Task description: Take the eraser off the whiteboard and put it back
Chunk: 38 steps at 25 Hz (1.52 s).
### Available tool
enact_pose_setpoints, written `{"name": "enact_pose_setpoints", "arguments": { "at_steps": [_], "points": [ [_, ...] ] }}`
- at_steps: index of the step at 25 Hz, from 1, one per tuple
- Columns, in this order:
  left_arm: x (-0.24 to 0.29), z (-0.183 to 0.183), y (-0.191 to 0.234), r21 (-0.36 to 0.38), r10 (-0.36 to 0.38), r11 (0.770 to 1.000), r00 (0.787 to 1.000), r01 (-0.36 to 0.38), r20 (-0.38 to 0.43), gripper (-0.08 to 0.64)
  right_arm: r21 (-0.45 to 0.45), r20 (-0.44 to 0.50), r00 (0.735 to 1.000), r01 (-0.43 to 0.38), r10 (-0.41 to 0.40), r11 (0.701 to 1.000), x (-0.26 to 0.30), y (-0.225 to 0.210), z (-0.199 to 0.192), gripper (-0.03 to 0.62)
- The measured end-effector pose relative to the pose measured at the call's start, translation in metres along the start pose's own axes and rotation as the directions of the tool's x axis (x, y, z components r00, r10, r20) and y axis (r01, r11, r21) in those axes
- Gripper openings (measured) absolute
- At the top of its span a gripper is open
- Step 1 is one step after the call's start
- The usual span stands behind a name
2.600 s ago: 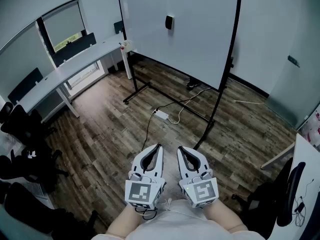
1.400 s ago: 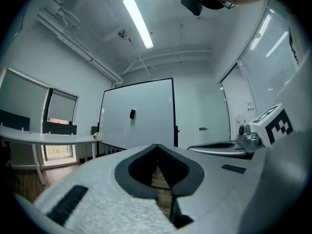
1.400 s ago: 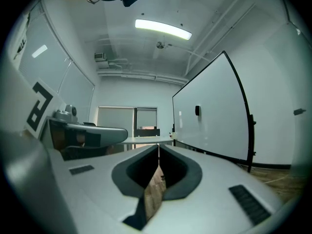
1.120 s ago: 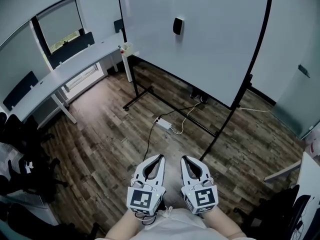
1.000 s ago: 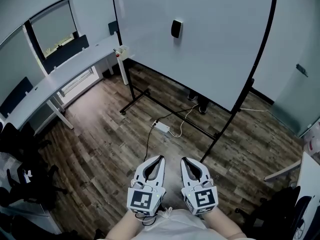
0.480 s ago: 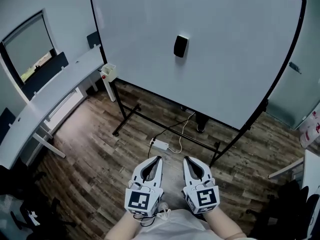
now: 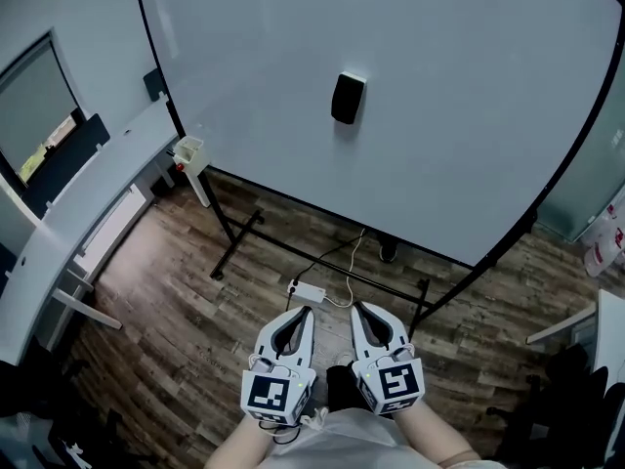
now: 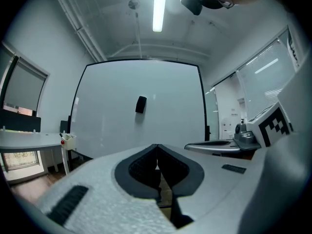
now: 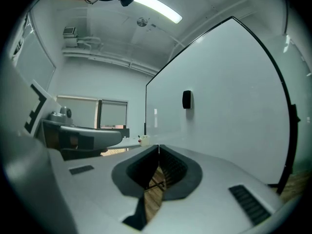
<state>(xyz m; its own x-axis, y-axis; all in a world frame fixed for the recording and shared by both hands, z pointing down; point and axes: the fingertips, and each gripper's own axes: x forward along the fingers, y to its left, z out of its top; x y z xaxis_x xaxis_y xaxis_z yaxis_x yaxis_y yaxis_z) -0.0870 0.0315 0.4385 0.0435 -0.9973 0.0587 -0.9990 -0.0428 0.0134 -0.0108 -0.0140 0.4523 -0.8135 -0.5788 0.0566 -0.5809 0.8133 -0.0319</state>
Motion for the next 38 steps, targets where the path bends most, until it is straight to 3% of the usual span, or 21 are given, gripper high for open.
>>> {"name": "enact_pose_setpoints", "arguments": {
  "at_steps": [9, 18, 22, 34, 35, 37, 38],
  "points": [
    [0.114, 0.029, 0.043, 0.039, -0.032, 0.999, 0.998, 0.029, 0.062, 0.017, -0.019, 0.075, 0.997, 0.035, -0.033, 0.999, 0.090, -0.074, 0.034, 0.026],
    [0.205, 0.053, 0.054, 0.069, -0.090, 0.994, 0.992, 0.084, 0.091, 0.017, -0.052, 0.104, 0.990, 0.101, -0.095, 0.994, 0.143, -0.144, 0.061, 0.026],
    [0.226, 0.072, 0.058, 0.122, -0.121, 0.987, 0.985, 0.106, 0.125, 0.017, -0.050, 0.113, 0.985, 0.137, -0.130, 0.989, 0.152, -0.155, 0.067, 0.026],
    [0.269, 0.129, 0.083, 0.098, -0.203, 0.977, 0.962, 0.187, 0.182, 0.019, -0.062, 0.112, 0.942, 0.324, -0.315, 0.944, 0.167, -0.168, 0.097, 0.026],
    [0.273, 0.133, 0.086, 0.100, -0.211, 0.976, 0.960, 0.195, 0.185, 0.033, -0.060, 0.108, 0.937, 0.340, -0.333, 0.938, 0.169, -0.168, 0.101, 0.027],
    [0.279, 0.139, 0.087, 0.118, -0.245, 0.967, 0.951, 0.226, 0.191, 0.162, -0.052, 0.104, 0.926, 0.369, -0.363, 0.928, 0.172, -0.169, 0.105, 0.026],
    [0.282, 0.144, 0.086, 0.124, -0.258, 0.964, 0.947, 0.237, 0.194, 0.180, -0.049, 0.101, 0.922, 0.380, -0.374, 0.924, 0.173, -0.169, 0.104, 0.027]
  ]
}}
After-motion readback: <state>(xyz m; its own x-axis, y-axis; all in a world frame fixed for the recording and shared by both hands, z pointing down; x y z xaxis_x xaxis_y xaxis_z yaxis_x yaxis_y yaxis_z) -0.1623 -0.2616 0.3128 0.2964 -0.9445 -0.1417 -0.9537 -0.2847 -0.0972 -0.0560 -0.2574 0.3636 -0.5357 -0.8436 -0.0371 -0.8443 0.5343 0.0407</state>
